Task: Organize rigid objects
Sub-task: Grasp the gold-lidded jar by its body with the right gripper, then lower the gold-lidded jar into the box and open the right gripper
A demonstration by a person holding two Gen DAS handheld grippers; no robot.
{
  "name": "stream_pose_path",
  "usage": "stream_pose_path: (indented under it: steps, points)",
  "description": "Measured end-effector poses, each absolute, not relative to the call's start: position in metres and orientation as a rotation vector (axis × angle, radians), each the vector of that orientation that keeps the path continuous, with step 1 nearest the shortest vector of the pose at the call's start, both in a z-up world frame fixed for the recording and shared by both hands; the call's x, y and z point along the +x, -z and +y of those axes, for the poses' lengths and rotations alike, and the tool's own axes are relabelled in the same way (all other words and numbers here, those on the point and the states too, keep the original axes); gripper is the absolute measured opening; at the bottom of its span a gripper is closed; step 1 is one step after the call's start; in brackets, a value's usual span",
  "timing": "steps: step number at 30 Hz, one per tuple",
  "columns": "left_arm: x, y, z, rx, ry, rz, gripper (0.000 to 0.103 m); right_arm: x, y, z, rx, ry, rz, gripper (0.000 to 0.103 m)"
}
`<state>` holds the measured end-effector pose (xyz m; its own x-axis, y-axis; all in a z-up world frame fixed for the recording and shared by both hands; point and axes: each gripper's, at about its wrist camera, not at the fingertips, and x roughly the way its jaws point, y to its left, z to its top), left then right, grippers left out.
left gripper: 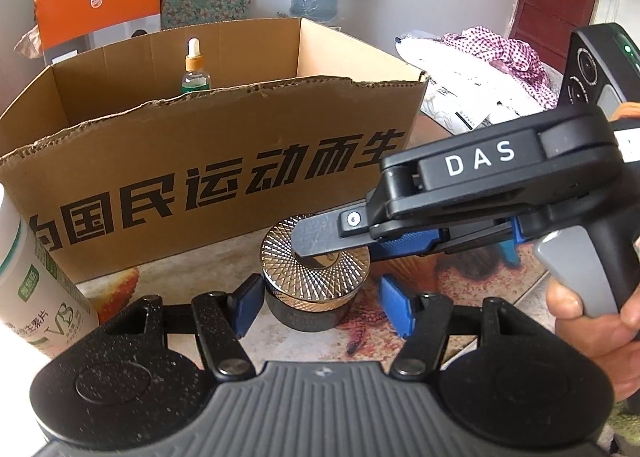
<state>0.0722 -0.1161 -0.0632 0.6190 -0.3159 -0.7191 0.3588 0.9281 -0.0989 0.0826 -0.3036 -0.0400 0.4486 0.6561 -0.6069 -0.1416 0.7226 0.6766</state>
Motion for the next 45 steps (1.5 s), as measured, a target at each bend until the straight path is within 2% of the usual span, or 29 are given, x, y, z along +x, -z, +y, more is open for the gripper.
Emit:
stream_pose_path:
  steps: [8,17,31,36,41,45]
  points:
    - [0.085,0.075,-0.124,0.081,0.376,0.830,0.063,0.085,0.046,-0.305,0.614,-0.525,0.992,0.047]
    - [0.093,0.077,-0.127,0.093,0.352,0.822,0.058,0.088,0.051,-0.308,0.638,-0.529,0.993,0.051]
    - [0.080,0.071,-0.125,0.070,0.373,0.805,0.057,0.079,0.040,-0.300,0.587,-0.518,0.979,0.049]
    - [0.065,0.044,-0.120,0.063,0.374,0.747,0.057,0.066,0.014,-0.296,0.554,-0.537,0.934,0.049]
    - [0.059,-0.009,-0.111,0.056,0.353,0.633,0.057,0.060,-0.040,-0.289,0.489,-0.590,0.825,0.049]
    - [0.083,-0.047,-0.103,0.029,0.340,0.579,0.057,0.076,-0.086,-0.279,0.407,-0.631,0.729,0.049]
